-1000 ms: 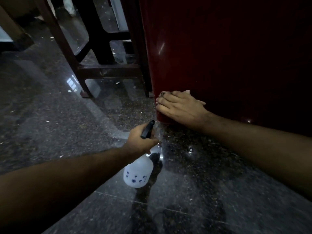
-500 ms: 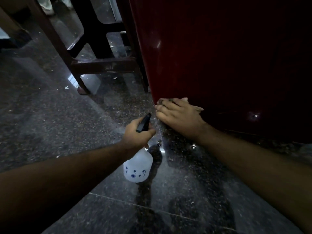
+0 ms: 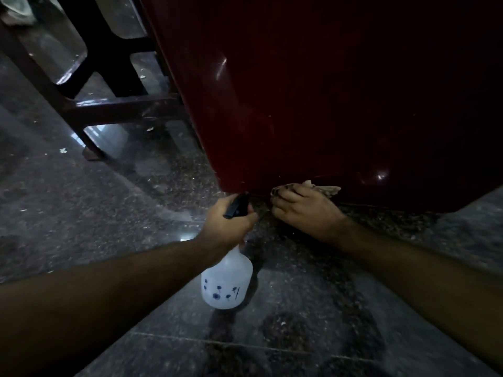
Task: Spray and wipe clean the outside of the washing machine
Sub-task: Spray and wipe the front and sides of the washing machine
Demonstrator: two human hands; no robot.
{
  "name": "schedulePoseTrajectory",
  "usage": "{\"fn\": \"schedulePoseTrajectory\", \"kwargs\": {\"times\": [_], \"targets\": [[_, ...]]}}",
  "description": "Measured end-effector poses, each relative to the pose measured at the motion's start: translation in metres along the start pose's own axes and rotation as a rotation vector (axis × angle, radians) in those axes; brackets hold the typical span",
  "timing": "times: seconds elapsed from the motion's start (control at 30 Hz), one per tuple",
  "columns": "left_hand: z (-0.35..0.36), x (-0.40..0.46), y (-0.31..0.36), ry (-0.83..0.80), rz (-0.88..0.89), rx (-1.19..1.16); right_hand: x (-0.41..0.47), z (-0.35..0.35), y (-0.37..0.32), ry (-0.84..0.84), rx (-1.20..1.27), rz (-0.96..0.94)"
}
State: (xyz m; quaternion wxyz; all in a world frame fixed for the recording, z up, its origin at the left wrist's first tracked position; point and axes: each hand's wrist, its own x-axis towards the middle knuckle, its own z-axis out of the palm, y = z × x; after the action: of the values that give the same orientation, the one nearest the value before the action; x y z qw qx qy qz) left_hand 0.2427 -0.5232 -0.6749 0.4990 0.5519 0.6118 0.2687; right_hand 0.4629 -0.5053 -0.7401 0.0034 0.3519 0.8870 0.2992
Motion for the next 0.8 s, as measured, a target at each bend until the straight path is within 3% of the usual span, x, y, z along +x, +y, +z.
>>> {"fn": "schedulePoseTrajectory", "kwargs": {"times": [0.2, 0.37, 0.57, 0.67, 0.8], "targets": [[0.039, 0.002, 0.022, -0.112, 0.091, 0.002, -0.018, -0.026, 0.028, 0.056, 0.087, 0.019], [0.063, 0.013, 0.042, -0.173, 0.128, -0.001, -0.046, -0.041, 0.025, 0.103, 0.16, 0.461], [0.072, 0.014, 0.043, -0.138, 0.113, -0.001, -0.056, -0.059, 0.05, 0.354, 0.16, 0.579], [0.062, 0.011, 0.042, -0.12, 0.131, -0.024, -0.025, -0.058, 0.055, 0.411, 0.265, 0.466], [0.042, 0.004, 0.032, -0.083, 0.072, -0.016, -0.013, -0.034, 0.041, 0.314, 0.272, 0.245]]}}
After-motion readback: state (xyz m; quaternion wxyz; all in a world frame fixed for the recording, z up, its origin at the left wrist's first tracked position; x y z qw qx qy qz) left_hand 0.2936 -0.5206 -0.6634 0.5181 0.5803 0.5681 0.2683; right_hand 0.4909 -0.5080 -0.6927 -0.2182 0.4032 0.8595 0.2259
